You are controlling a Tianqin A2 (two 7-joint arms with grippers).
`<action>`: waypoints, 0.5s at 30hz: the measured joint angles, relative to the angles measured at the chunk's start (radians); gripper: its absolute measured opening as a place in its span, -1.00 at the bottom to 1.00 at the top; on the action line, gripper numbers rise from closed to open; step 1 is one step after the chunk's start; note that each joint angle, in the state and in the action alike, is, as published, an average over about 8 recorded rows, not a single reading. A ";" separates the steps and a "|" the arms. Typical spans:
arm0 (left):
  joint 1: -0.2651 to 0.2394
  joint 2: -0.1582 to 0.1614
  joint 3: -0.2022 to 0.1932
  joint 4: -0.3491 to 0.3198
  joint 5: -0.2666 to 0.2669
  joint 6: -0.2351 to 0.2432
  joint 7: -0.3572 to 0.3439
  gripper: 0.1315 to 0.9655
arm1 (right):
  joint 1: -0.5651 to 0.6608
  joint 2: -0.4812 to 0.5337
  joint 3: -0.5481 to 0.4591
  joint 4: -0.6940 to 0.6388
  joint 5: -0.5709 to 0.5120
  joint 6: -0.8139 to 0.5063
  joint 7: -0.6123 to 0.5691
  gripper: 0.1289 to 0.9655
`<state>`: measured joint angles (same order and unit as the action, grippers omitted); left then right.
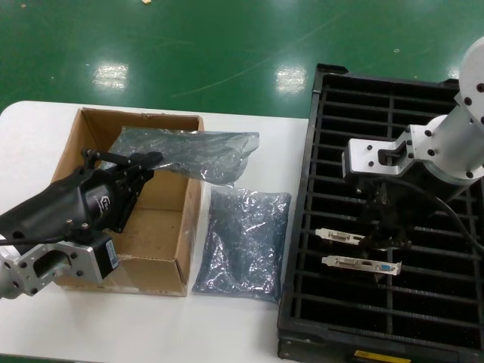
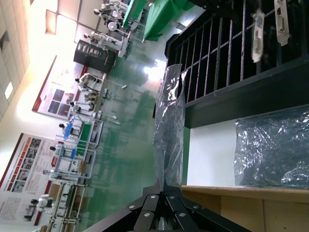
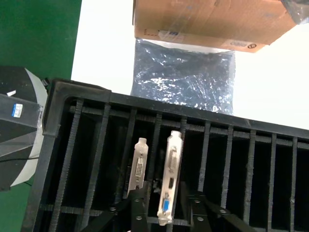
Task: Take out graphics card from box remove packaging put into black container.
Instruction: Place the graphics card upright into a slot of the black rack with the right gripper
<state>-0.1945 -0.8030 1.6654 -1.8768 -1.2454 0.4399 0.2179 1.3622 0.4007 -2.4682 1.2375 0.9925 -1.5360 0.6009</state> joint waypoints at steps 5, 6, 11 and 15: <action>0.000 0.000 0.000 0.000 0.000 0.000 0.000 -0.98 | -0.007 0.000 0.012 0.011 0.000 -0.006 -0.005 -0.63; 0.000 0.000 0.000 0.000 0.000 0.000 0.000 -0.98 | -0.009 0.001 0.016 0.015 0.001 -0.006 -0.006 -0.60; 0.000 0.000 0.000 0.000 0.000 0.000 0.000 -0.98 | -0.028 0.030 0.050 0.058 0.010 0.002 -0.002 -0.43; 0.000 0.000 0.000 0.000 0.000 0.000 0.000 -0.98 | -0.072 0.082 0.101 0.135 0.018 0.046 0.011 -0.24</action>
<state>-0.1945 -0.8030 1.6654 -1.8768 -1.2454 0.4399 0.2179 1.2902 0.4829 -2.3671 1.3721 1.0105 -1.4903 0.6123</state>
